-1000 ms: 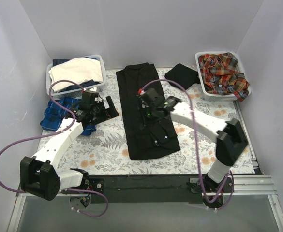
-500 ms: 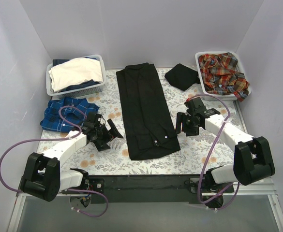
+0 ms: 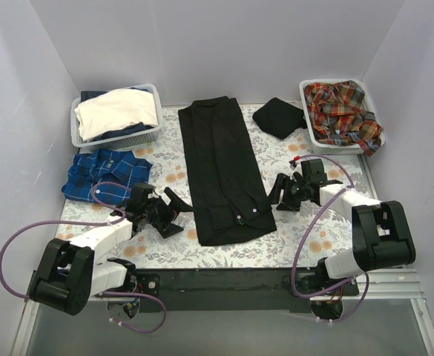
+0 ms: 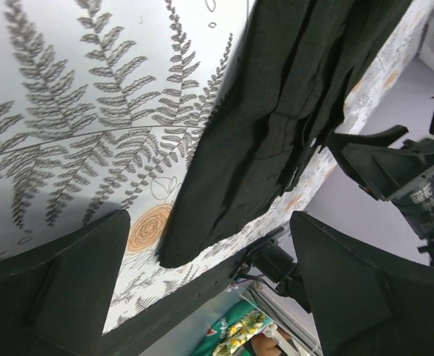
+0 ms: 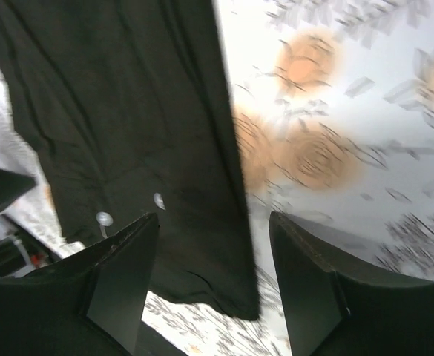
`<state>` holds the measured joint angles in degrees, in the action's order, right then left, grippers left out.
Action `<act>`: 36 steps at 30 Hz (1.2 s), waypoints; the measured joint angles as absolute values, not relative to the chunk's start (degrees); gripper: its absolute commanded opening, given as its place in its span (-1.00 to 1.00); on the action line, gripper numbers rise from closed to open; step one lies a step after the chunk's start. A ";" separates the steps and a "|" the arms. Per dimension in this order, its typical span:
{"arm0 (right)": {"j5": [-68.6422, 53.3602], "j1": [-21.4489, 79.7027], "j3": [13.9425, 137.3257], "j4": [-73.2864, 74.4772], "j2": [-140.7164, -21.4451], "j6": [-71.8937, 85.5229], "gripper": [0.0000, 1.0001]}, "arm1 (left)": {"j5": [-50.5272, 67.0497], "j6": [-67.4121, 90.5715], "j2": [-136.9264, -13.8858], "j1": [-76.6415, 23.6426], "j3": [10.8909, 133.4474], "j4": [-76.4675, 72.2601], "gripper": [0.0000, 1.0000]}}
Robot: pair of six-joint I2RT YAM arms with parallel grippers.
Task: Fold and stack the long sleeve shirts
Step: Fold the shirt
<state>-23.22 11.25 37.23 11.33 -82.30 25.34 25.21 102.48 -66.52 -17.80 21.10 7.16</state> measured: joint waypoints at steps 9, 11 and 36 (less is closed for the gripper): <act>-32.38 11.22 35.64 0.69 -87.02 27.29 0.29 | 26.81 105.67 -71.64 -20.12 19.88 -1.74 0.50; -33.39 11.20 34.96 -0.78 -87.39 27.42 0.22 | 26.85 106.02 -72.82 -21.10 20.10 -3.27 0.50; -30.98 14.35 34.22 3.18 -88.42 29.87 -0.96 | 19.97 105.14 -81.08 -30.83 28.69 0.93 -0.13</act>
<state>-30.98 14.35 34.22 3.18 -88.42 29.87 19.97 105.14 -81.08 -30.83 28.69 0.93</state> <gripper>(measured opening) 0.108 0.567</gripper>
